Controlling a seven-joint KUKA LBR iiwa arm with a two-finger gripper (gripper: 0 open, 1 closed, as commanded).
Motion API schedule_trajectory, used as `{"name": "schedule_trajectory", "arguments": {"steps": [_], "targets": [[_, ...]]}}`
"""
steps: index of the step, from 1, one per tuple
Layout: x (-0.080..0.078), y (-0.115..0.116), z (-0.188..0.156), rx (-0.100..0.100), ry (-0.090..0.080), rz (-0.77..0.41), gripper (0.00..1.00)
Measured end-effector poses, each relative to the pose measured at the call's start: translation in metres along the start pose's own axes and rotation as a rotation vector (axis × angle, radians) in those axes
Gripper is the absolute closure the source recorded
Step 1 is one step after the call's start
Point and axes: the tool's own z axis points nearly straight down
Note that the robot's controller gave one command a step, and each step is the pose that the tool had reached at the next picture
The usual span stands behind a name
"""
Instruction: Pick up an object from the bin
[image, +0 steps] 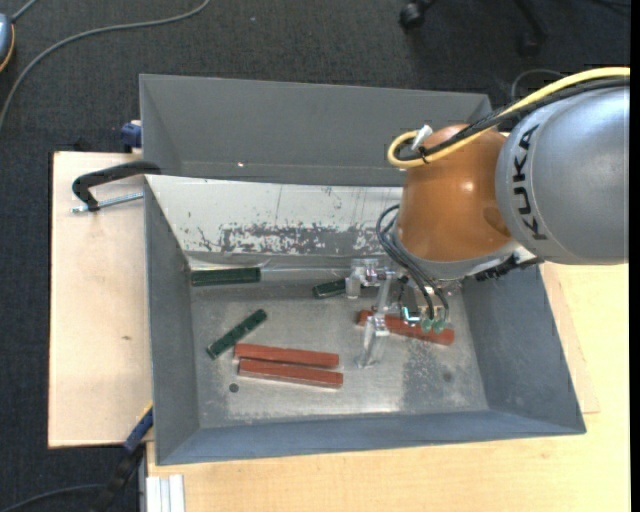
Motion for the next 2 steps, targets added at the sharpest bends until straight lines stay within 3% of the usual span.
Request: {"name": "schedule_trajectory", "arguments": {"steps": [1,2], "targets": [[0.0303,0.0447,0.083,0.0,0.002,-0.119,0.0],[0.0273,0.0429,0.0787,0.0,-0.007,-0.115,1.0]]}}
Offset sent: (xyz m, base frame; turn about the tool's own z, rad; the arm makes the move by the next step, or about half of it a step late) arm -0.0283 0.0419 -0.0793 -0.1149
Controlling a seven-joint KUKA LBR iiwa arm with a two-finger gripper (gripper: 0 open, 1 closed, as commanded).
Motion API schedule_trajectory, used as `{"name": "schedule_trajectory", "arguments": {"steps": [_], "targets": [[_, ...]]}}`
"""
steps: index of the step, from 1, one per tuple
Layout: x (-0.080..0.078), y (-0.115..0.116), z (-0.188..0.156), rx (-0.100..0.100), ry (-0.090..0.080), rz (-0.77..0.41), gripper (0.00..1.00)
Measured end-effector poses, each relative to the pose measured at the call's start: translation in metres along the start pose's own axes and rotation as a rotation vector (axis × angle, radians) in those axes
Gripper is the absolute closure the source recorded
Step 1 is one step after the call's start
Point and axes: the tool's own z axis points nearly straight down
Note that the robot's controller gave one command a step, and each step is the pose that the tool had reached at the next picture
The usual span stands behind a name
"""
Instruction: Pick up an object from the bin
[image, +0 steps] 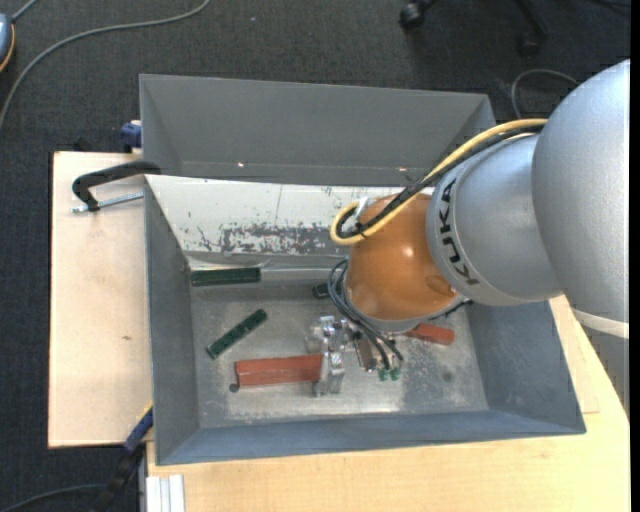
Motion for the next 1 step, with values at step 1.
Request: {"name": "schedule_trajectory", "arguments": {"steps": [1], "targets": [[0.0047,-0.0071,-0.1385,0.001,-0.012,0.006,1.0]]}}
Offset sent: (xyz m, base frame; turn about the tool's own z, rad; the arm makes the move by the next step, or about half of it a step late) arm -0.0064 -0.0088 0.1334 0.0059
